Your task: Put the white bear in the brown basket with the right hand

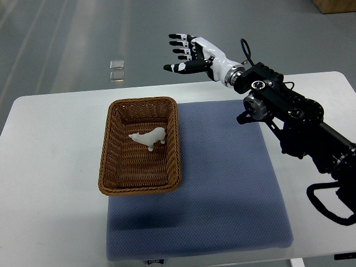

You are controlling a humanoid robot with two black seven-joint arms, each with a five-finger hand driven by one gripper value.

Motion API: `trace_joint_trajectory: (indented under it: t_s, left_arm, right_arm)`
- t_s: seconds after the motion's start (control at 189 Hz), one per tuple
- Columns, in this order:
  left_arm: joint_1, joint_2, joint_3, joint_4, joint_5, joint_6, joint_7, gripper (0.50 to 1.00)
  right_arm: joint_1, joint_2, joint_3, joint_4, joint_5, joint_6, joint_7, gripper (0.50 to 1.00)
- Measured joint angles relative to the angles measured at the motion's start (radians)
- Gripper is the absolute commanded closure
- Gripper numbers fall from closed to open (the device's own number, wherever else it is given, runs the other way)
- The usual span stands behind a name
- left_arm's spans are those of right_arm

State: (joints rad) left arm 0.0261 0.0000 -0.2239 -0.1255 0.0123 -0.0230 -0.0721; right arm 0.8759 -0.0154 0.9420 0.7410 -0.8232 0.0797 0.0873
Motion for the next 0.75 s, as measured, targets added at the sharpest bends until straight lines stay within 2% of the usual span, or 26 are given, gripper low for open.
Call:
trace_joint_trajectory:
  t_s: [0.212,0.296,0.397,0.492,0.603,0.751]
  left_arm:
    - [0.000,0.000,0.000,0.001,0.000,0.000,0.000,0.500]
    - [0.000,0.000,0.000,0.001,0.000,0.000,0.000,0.500]
    - [0.000,0.000,0.000,0.001,0.000,0.000,0.000,0.500]
    - [0.000,0.000,0.000,0.001,0.000,0.000,0.000,0.500]
    - [0.000,0.000,0.000,0.001,0.000,0.000,0.000,0.500]
    - [0.000,0.000,0.000,0.001,0.000,0.000,0.000,0.500]
  right_arm:
    - [-0.132,-0.002,0.171,-0.002,0.372,0.009,0.043,0.579]
    - [-0.159,-0.013,0.193,-0.017,0.547,0.041,0.056,0.572]
    - [-0.182,-0.025,0.198,-0.053,0.680,0.115,0.089,0.572]
    - [-0.190,-0.026,0.199,-0.087,0.721,0.180,0.136,0.572]
    - [-0.206,-0.026,0.199,-0.099,0.729,0.238,0.157,0.572]
    - [-0.216,-0.026,0.189,-0.105,0.721,0.252,0.161,0.572]
